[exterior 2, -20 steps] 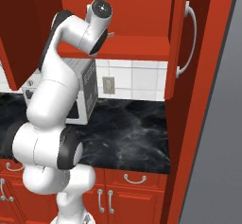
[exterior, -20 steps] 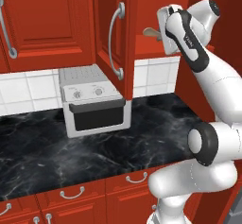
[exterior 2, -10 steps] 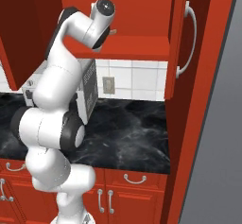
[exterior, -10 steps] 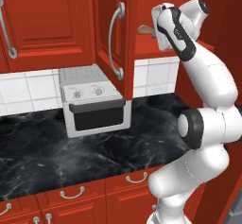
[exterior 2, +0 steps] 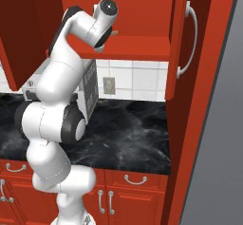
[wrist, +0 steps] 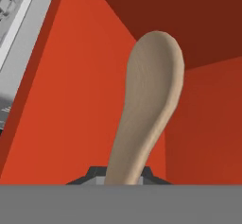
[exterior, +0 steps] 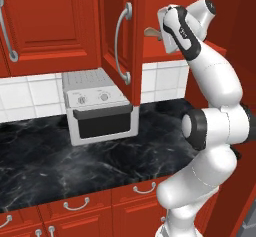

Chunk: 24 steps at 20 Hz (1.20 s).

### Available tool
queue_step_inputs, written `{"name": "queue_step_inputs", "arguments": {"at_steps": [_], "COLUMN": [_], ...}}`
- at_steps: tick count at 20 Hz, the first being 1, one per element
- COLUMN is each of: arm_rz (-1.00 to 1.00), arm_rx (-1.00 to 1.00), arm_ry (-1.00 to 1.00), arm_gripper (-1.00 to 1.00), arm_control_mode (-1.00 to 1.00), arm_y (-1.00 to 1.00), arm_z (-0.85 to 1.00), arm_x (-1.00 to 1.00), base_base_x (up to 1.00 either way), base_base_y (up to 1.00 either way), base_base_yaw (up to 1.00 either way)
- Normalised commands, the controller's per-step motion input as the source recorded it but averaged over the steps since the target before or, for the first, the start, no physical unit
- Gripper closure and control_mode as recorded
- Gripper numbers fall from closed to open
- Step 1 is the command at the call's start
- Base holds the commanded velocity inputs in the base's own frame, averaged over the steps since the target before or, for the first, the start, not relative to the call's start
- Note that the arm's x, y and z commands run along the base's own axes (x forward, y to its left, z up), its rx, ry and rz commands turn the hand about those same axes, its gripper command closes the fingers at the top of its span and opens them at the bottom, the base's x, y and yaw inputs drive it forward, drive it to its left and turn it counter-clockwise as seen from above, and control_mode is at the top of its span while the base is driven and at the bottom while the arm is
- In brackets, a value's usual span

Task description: Organize the utensils by type. Pick up the wooden spoons from the counter and place them in the open cabinet. Then pick up the metallic utensils from the counter and place them in the open drawer.

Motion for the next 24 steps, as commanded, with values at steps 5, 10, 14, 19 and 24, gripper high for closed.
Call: {"name": "queue_step_inputs", "arguments": {"at_steps": [5,10,14,19,24], "arm_rz": [0.00,0.00,0.01,0.03,0.05], "arm_rx": [0.00,0.00,0.00,0.00,0.00], "arm_ry": [0.00,0.00,0.00,0.00,0.00], "arm_gripper": [1.00,1.00,1.00,1.00,1.00], "arm_control_mode": [-1.00,-1.00,-1.00,-1.00,-1.00], "arm_y": [0.13,0.11,0.03,0.00,0.02], "arm_z": [-0.30,-0.12,-0.01,0.00,0.06], "arm_x": [0.11,0.31,0.42,0.43,0.43], "base_base_x": [0.00,0.00,0.00,0.00,0.00], "base_base_y": [0.00,0.00,0.00,0.00,0.00], "base_base_yaw": [0.00,0.00,0.00,0.00,0.00]}}
